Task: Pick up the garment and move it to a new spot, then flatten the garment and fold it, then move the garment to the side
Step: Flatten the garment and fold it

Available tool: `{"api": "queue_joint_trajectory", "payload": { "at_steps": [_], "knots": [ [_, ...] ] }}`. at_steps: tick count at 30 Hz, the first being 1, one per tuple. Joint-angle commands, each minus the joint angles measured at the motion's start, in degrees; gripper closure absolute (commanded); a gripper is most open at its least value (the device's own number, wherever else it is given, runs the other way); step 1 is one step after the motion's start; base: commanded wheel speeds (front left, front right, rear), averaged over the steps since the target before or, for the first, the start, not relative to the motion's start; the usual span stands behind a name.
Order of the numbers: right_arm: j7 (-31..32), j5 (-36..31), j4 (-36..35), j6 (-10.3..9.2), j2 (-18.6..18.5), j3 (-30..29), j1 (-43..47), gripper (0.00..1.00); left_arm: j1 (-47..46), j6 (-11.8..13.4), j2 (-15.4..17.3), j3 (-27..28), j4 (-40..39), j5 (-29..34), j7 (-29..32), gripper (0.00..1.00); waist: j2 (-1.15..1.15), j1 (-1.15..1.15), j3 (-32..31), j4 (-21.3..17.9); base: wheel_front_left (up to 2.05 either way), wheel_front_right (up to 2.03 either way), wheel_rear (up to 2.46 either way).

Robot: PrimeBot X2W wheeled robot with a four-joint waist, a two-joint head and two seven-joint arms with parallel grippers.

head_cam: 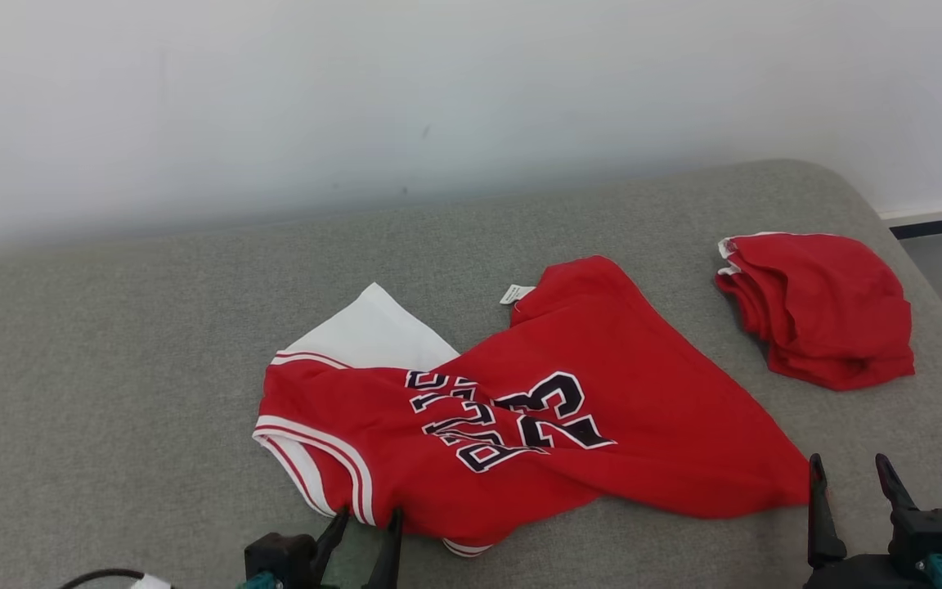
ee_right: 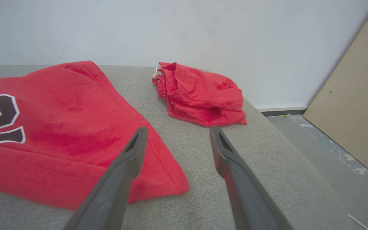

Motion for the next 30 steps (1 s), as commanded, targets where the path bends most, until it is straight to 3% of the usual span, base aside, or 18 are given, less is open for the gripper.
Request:
{"api": "queue_joint_trajectory", "payload": {
  "at_steps": [1, 2, 3, 4, 10, 20, 26, 30],
  "knots": [
    [-0.17, 0.43, -0.16, -0.16, 0.09, 0.09, 0.59, 0.00, -1.51, -0.20, -0.06, -0.53, 1.26, -1.62, -0.08, 0.06, 0.00, 0.00, 0.17, -0.78, 0.00, 0.00, 0.00],
    [-0.17, 0.54, -0.33, -0.16, 0.09, 0.17, 0.65, 0.00, -2.04, -0.22, 0.00, -0.63, 1.90, -2.21, -0.20, 0.59, 0.00, 0.00, 0.05, -0.98, 0.00, 0.00, 0.00],
    [-0.17, 0.62, -0.45, -0.16, 0.10, 0.22, 0.73, 0.00, -2.51, -0.24, 0.01, -0.95, 2.52, -2.66, -0.32, 0.84, 0.00, 0.00, -0.07, -1.11, 0.00, 0.00, 0.00],
    [-0.17, 0.86, -0.59, -0.16, 0.09, 0.17, 0.85, 0.00, -2.87, -0.25, -0.04, -1.79, 2.66, -3.26, -0.46, 1.00, 0.00, 0.00, -0.20, -1.19, 0.00, 0.00, 0.00],
    [-0.17, 1.87, -1.25, -0.16, 0.10, 0.00, 1.72, 0.00, -3.08, -0.27, 0.97, -4.23, -1.03, -5.97, -0.78, 1.00, 0.00, 0.00, -1.39, -0.38, 0.00, 0.00, 0.00],
    [-0.17, 4.08, -0.21, -0.16, 0.09, 0.62, 3.04, 0.00, 1.78, 0.10, 6.17, -5.06, -20.50, -6.40, 1.22, 1.00, 0.00, 0.00, -3.66, 1.74, 0.00, 0.00, 0.00],
    [-0.16, 5.32, 0.30, -0.16, 0.10, 1.64, 2.58, 0.00, 3.77, 5.88, 11.67, -2.49, -34.02, -6.59, 11.32, 1.00, 0.00, 0.00, -3.82, 0.02, 0.00, 0.00, 0.00],
    [-0.17, 6.10, 0.67, -0.16, 0.10, 2.37, 1.76, 0.00, 2.80, 9.41, 14.96, -0.65, -36.95, -6.73, 18.52, 1.00, 0.00, 0.00, -3.05, -2.55, 0.00, 0.00, 0.00]
  ]
}}
